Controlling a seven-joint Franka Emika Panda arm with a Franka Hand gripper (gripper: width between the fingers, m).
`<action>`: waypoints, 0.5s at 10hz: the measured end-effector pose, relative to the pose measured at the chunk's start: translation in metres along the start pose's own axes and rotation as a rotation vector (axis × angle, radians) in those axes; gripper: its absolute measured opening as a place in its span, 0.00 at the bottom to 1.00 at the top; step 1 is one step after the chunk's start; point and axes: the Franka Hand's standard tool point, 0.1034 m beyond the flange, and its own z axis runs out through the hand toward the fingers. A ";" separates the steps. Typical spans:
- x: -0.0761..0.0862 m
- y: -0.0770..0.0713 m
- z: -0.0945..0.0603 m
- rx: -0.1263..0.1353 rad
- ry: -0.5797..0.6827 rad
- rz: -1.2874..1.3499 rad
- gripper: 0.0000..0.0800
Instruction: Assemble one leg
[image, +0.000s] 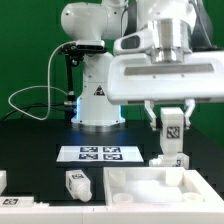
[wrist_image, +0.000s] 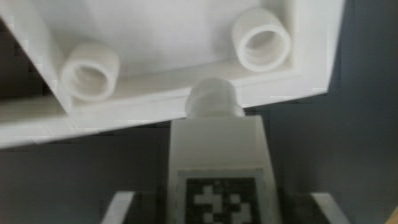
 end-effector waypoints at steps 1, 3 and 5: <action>0.016 -0.012 0.009 0.001 0.009 -0.086 0.36; 0.020 -0.017 0.012 0.004 0.013 -0.103 0.36; 0.019 -0.017 0.013 0.004 0.012 -0.103 0.36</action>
Offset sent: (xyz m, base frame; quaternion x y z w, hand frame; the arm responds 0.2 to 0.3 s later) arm 0.0000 0.0000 0.0000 0.0000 0.0000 0.0000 1.0000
